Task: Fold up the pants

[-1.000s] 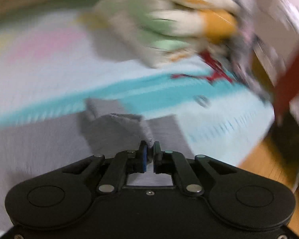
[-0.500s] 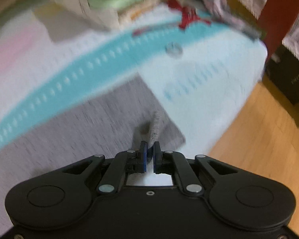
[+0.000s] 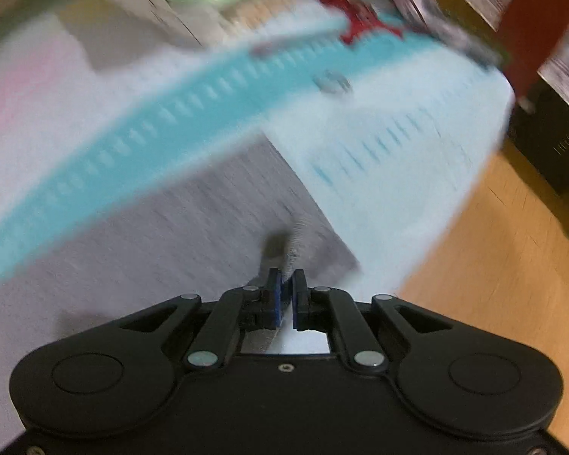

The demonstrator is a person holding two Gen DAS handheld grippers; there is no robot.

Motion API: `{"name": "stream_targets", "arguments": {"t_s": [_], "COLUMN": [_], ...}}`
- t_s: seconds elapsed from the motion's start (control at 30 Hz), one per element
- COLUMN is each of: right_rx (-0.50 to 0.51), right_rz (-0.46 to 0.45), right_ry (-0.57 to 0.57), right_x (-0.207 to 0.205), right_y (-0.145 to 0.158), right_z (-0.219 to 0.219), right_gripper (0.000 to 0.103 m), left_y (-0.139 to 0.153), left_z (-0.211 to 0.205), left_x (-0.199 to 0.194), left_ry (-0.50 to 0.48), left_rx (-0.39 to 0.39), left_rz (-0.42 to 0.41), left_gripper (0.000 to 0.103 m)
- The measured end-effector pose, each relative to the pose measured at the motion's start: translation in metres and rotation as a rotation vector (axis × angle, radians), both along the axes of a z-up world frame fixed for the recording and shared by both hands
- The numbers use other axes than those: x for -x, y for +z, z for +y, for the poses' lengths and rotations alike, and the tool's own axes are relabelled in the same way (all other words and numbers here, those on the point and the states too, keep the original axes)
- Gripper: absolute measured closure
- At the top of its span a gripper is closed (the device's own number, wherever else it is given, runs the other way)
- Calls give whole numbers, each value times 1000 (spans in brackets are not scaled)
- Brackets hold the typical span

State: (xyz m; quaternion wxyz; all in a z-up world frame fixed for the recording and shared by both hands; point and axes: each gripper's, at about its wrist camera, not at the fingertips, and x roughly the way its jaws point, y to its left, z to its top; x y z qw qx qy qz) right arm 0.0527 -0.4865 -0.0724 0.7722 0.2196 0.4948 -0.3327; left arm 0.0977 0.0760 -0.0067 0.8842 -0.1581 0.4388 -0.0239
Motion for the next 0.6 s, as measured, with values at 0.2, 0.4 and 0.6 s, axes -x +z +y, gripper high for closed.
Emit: {"name": "stream_targets", "arguments": {"t_s": [0.2,0.4,0.6], "right_rx": [153,71,-40], "right_rz": [-409,-151,136], "right_ry": [50,-22,-18], "right_x": [13,13,-7], "right_y": [93,42,-25], "right_z": [18,-4,-8], "right_gripper": [93,93,93], "left_y": [66,-26,-41], "left_z": [-3,-7,-8], "left_x": [-3,-12,-14], "left_ry": [-10,-72,-75], "left_rx": [24,-73,-82], "left_rz": [-197,128,171], "left_gripper": [98,98,97]}}
